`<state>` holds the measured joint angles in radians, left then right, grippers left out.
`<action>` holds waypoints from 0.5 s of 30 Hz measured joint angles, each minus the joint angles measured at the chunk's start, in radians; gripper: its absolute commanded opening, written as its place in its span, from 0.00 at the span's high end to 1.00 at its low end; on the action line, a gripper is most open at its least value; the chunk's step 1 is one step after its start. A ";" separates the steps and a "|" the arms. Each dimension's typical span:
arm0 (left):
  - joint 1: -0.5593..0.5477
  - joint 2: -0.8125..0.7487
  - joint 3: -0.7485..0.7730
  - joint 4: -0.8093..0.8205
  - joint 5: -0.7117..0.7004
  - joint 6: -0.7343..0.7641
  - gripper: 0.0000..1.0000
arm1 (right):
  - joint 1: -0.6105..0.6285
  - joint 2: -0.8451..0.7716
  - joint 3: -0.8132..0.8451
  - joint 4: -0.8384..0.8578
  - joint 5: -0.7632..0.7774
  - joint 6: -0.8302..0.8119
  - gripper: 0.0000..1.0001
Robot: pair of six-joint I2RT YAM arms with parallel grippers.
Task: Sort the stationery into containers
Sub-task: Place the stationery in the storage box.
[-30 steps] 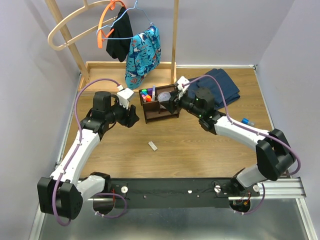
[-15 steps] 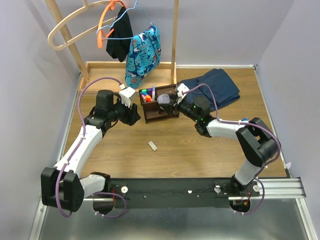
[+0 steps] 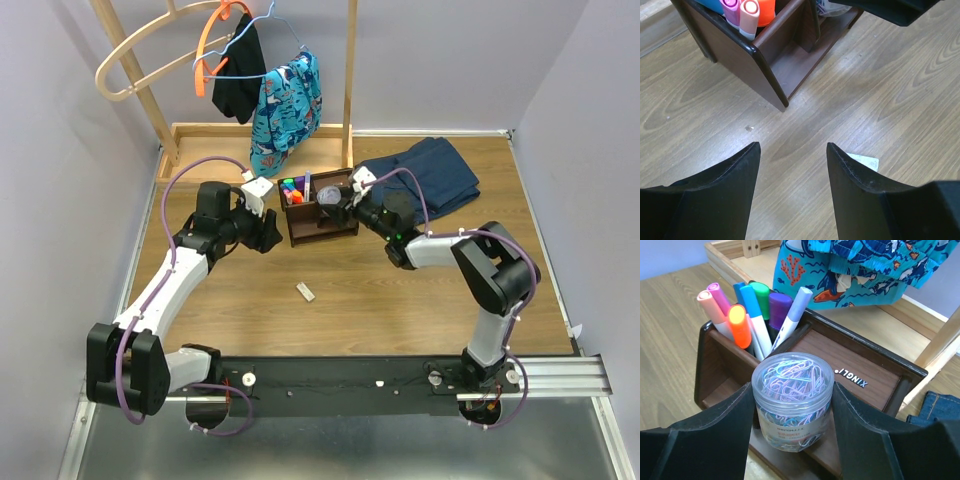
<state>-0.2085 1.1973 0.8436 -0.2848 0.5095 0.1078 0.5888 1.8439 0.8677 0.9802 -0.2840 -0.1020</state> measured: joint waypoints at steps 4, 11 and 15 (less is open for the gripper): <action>0.000 0.000 0.000 0.000 0.000 0.000 0.35 | -0.004 0.028 0.025 0.014 -0.002 0.001 0.49; 0.000 0.000 -0.001 0.000 0.000 0.000 0.36 | -0.003 0.058 0.048 0.031 -0.009 0.012 0.32; 0.000 0.000 -0.010 0.006 0.000 0.000 0.36 | -0.003 0.058 0.048 0.032 -0.009 0.015 0.28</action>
<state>-0.2085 1.1973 0.8341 -0.2783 0.5095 0.1078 0.5854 1.9015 0.9154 1.0122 -0.2928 -0.0872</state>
